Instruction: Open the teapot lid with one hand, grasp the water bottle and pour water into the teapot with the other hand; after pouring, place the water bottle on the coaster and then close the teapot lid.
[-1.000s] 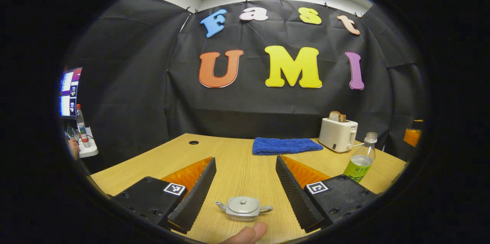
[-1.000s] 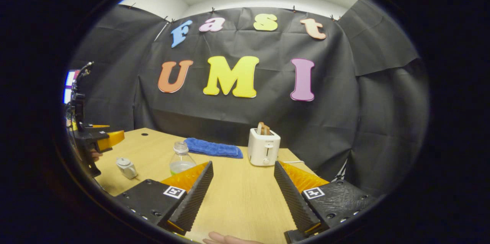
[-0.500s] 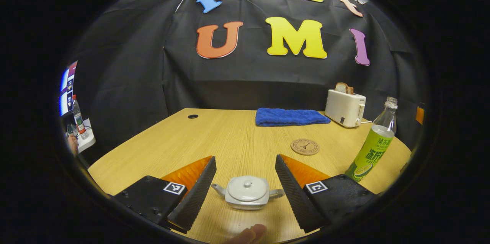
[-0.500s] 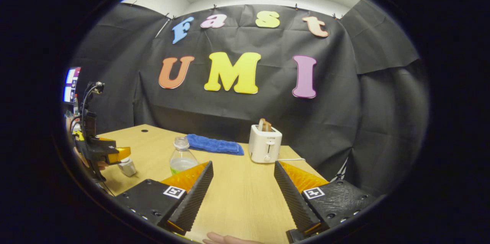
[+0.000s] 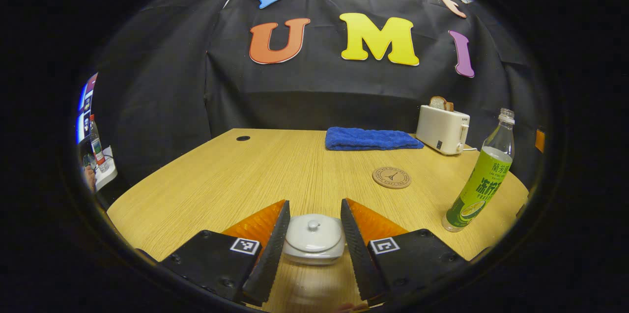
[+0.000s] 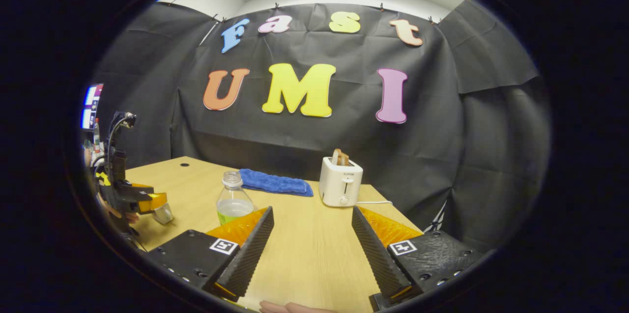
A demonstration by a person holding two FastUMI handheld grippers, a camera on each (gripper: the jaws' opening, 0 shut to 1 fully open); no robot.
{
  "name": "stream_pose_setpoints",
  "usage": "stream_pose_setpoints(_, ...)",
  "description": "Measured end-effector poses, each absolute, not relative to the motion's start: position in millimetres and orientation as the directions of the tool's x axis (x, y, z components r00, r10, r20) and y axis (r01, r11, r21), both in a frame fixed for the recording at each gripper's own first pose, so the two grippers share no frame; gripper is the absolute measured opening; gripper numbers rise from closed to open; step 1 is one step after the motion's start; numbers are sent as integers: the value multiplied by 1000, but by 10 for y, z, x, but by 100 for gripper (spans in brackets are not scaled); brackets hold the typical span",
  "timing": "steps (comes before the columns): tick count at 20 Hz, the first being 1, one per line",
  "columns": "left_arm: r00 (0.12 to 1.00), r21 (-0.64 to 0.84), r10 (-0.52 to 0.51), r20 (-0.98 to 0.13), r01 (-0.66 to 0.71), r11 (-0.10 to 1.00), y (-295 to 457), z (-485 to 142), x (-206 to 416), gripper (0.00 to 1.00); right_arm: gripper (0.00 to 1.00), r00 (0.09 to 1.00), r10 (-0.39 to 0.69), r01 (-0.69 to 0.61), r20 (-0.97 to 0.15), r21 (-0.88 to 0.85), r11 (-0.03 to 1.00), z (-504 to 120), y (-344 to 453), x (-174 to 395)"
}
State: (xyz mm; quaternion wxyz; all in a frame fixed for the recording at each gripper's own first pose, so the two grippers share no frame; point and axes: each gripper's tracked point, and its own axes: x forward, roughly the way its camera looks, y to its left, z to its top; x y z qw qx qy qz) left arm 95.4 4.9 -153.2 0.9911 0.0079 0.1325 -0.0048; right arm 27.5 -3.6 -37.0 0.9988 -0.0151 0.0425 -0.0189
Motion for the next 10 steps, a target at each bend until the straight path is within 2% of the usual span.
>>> stream_pose_setpoints(1, 964, 19, 0, -265, 5, 1000, 51, -1538, 966, 65, 98, 995, -39, 36, -90, -32, 999, -385, -27, 275)
stream_pose_setpoints(2, 965, 20, 0, -261, 5, 1000, 46, -1532, 959, 55, 96, 995, -35, 32, -93, -33, 999, -398, -9, 281)
stream_pose_setpoints(5, 968, 28, 11, -251, -4, 1000, 68, -1522, 982, 46, 98, 994, -31, 26, -100, -46, 999, -427, 35, 291)
stream_pose_setpoints(6, 968, 32, 16, -249, -8, 999, 83, -1514, 979, 38, 96, 994, -28, 23, -104, -51, 998, -450, 52, 296)
stream_pose_setpoints(7, 968, 33, 13, -249, -5, 999, 82, -1514, 992, 34, 98, 994, -27, 21, -107, -54, 998, -459, 70, 307)
stream_pose_setpoints(8, 968, 35, 10, -249, -1, 999, 69, -1509, 991, 24, 98, 994, -23, 17, -109, -58, 998, -465, 88, 313)
stream_pose_setpoints(9, 969, 36, 4, -246, 5, 999, 59, -1507, 984, 22, 98, 994, -19, 12, -111, -62, 998, -486, 115, 313)
stream_pose_setpoints(10, 971, 38, 1, -241, 8, 999, 43, -1497, 986, 16, 98, 994, -15, 8, -113, -64, 998, -510, 135, 326)
